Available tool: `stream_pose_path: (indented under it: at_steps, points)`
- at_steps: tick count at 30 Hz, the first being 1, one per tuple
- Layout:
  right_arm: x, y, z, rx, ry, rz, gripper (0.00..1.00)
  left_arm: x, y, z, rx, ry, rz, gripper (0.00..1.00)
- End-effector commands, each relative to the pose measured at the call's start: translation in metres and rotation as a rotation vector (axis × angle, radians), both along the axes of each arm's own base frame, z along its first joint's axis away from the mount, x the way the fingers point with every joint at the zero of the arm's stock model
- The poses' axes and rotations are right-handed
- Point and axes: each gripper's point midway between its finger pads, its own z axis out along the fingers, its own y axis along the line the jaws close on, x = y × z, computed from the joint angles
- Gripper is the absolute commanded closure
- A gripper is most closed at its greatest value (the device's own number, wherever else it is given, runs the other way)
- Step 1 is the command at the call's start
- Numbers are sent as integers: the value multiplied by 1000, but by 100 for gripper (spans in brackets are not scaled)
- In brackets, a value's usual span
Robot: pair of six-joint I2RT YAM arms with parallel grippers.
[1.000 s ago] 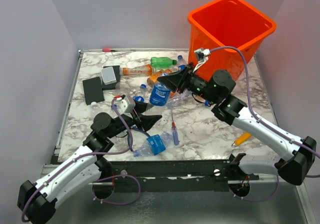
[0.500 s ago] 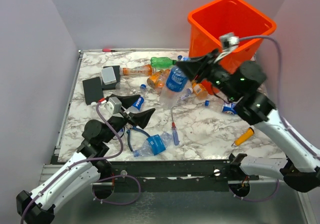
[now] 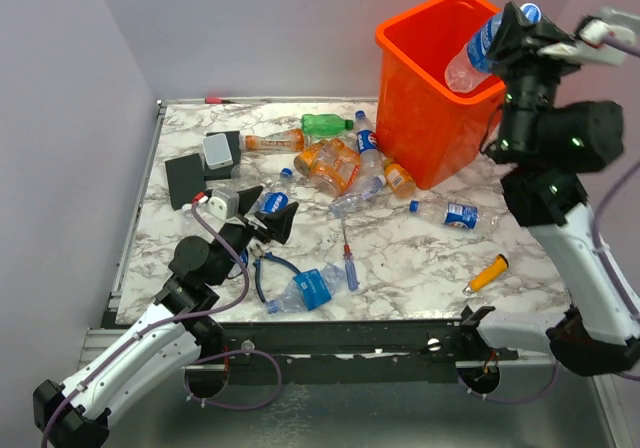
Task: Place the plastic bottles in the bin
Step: Place the plastic bottle in the trash bin.
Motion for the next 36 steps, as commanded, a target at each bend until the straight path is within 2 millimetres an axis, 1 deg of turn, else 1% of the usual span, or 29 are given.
stream_pose_path:
  at_steps: [1, 3, 5, 7, 11, 13, 17, 19, 22, 25, 26, 27, 28, 30, 31, 33, 36]
  points:
    - [43, -36, 2, 61, -5, -171, 100, 10, 10, -10, 29, 44, 83, 1]
    - [65, -44, 1, 94, -13, -182, 100, 11, 13, -9, 38, 44, 101, 1]
    - [88, -48, -7, 104, 12, -208, 100, 12, 18, -9, 43, 43, 122, 1]
    - [112, -50, -20, 112, 40, -224, 100, 13, 21, -9, 51, 49, 143, 1]
    - [152, -50, -53, 112, 118, -219, 100, 13, 24, -9, 55, 50, 152, 1]
    - [169, -55, -72, 137, 160, -215, 100, 13, 22, -11, 61, 54, 147, 1]
    - [193, -64, -106, 169, 236, -189, 99, 14, 19, -13, 71, 62, 133, 1]
    - [204, -64, -124, 159, 288, -172, 95, 14, 18, -15, 75, 65, 131, 1]
    - [215, -60, -147, 145, 352, -149, 89, 14, 17, -16, 81, 68, 129, 1]
    - [220, -55, -162, 142, 382, -119, 84, 15, 15, -17, 86, 69, 123, 1]
    - [221, -53, -168, 139, 399, -110, 80, 15, 15, -17, 88, 71, 121, 1]
    - [222, -51, -173, 134, 418, -96, 75, 15, 14, -17, 91, 70, 119, 1]
    - [222, -48, -176, 131, 427, -81, 64, 15, 14, -18, 93, 72, 116, 1]
    - [221, -44, -178, 133, 435, -61, 44, 15, 13, -18, 94, 72, 113, 1]
    - [221, -44, -178, 139, 437, -54, 37, 15, 13, -18, 95, 72, 110, 1]
    - [218, -42, -172, 146, 432, -39, 29, 15, 12, -19, 98, 75, 109, 1]
    - [209, -38, -156, 154, 406, -2, 24, 15, 11, -20, 99, 78, 107, 1]
